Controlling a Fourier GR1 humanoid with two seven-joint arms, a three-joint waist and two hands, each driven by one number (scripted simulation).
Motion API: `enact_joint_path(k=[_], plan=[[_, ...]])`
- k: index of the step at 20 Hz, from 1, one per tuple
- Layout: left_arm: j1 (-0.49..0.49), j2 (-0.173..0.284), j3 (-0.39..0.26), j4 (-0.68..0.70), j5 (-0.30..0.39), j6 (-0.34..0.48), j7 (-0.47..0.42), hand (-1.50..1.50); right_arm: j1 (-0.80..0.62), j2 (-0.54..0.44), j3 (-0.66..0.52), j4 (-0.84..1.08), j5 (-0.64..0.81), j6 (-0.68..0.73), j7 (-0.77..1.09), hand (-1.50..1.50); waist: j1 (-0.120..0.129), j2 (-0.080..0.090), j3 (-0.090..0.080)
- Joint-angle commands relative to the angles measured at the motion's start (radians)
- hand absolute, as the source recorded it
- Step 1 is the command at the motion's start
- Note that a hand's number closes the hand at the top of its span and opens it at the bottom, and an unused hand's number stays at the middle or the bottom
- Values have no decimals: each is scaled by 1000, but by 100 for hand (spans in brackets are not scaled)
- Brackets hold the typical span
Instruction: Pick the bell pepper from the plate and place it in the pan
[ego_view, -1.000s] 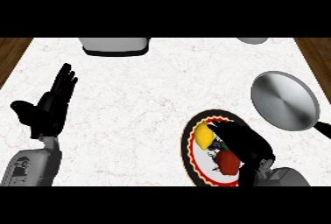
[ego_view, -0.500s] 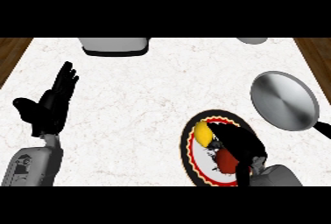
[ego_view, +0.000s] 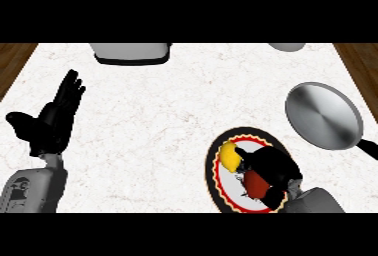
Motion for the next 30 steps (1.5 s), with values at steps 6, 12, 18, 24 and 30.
enact_joint_path(k=[6,12,18,24,30], plan=[[48,-47,-38,-55,-38,24,8,0,34,42,-35,-86,41,-14,19,150,-1,7,5],[7,-32,-22,-22,-21,11,-3,0,-41,281,-158,6,22,-218,592,150,12,13,5],[-21,-13,-2,11,-2,-10,4,0,-297,285,-99,-52,165,-460,897,150,29,8,4],[12,-29,-17,-24,-18,7,2,0,-401,286,-11,18,245,-646,1098,150,19,8,5],[-15,0,5,29,-5,-25,-10,0,-508,286,-223,26,206,-745,1021,150,9,13,5]])
